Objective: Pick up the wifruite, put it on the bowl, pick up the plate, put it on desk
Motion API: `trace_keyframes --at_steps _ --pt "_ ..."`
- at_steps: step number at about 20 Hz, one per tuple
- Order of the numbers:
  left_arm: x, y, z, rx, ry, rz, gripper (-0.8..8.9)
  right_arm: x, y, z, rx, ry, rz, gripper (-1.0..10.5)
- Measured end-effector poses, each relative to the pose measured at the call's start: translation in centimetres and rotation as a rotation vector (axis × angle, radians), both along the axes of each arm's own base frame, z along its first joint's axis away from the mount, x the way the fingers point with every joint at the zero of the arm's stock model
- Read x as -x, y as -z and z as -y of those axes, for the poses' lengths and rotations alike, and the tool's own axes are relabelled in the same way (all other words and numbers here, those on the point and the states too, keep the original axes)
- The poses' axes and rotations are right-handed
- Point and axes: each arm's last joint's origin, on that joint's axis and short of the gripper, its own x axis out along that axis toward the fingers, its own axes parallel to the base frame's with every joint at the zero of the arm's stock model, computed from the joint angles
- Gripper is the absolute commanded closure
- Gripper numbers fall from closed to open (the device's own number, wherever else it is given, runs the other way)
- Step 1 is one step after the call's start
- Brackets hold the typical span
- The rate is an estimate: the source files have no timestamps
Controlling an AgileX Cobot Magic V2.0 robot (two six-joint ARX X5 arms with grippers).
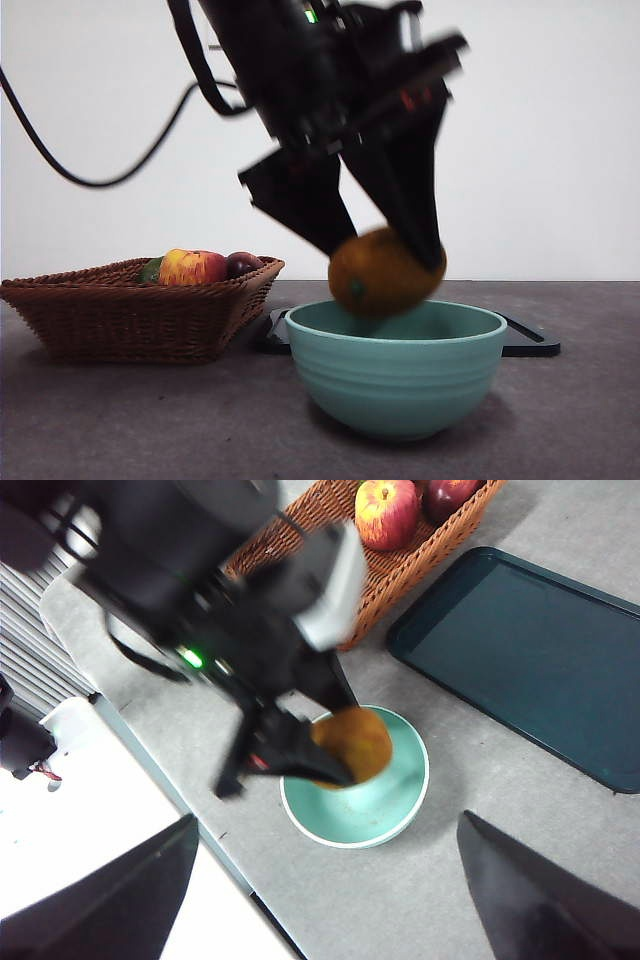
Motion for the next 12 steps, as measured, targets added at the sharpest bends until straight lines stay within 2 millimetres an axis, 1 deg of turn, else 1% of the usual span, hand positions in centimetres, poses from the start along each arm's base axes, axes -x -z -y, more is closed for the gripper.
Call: trace_keyframes --at_steps 3,5,9,12 --pt "-0.2 2.0 0.8 -0.061 -0.008 -0.002 5.47 0.0 0.0 0.0 0.000 0.000 0.000 5.3" --pt "-0.1 2.7 1.2 -0.077 -0.001 -0.007 5.47 0.0 0.0 0.0 0.000 0.000 0.000 5.3" --pt "0.0 3.4 1.6 -0.098 0.002 -0.004 5.40 0.0 0.0 0.0 0.000 0.000 0.000 5.3" --pt "0.0 3.5 1.7 -0.100 0.004 -0.005 5.31 0.0 0.0 0.0 0.000 0.000 0.000 5.3"
